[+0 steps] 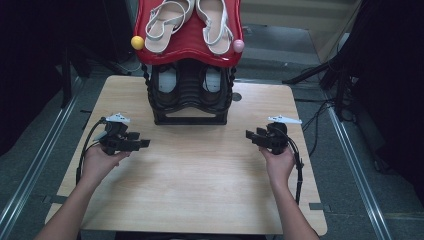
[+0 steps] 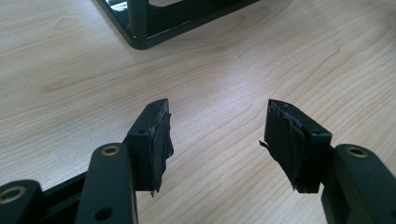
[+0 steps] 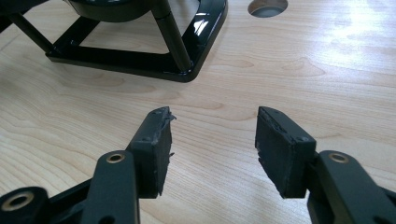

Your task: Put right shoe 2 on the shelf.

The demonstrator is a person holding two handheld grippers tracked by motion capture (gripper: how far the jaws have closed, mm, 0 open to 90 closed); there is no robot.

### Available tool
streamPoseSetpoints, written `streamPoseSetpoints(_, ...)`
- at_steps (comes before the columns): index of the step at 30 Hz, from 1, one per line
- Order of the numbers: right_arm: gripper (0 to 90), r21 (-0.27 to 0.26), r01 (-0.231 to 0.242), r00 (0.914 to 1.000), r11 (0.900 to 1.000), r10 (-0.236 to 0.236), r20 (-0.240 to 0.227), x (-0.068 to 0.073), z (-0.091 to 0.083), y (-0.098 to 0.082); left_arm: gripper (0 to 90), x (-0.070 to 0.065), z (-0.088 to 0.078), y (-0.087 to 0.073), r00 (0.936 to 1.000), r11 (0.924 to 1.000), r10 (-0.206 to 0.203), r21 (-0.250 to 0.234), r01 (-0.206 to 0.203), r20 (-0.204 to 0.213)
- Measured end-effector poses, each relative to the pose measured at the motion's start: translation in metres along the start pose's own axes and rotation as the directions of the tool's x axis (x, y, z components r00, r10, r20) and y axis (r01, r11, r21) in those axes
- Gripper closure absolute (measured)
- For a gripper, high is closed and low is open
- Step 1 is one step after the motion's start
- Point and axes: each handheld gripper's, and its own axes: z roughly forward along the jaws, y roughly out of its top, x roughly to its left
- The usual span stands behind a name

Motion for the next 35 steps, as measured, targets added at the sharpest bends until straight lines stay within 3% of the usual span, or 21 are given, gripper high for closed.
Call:
streamPoseSetpoints(24,46.3,0.011,0.015,0.9998,1.000,-0.015,0.009,0.0008,-0.0017,-0.0058,40.5,-0.0015,0.0029,-0.0004,0.9997,0.9999,0.012,-0.004,-0.012,-0.020)
streamPoseSetpoints(35,40.7,0.019,0.007,1.0000,1.000,-0.007,0.005,-0.0015,0.0005,-0.0074,37.4,0.0024,0.0085,-0.0018,0.9999,1.0000,-0.003,0.007,0.003,0.011)
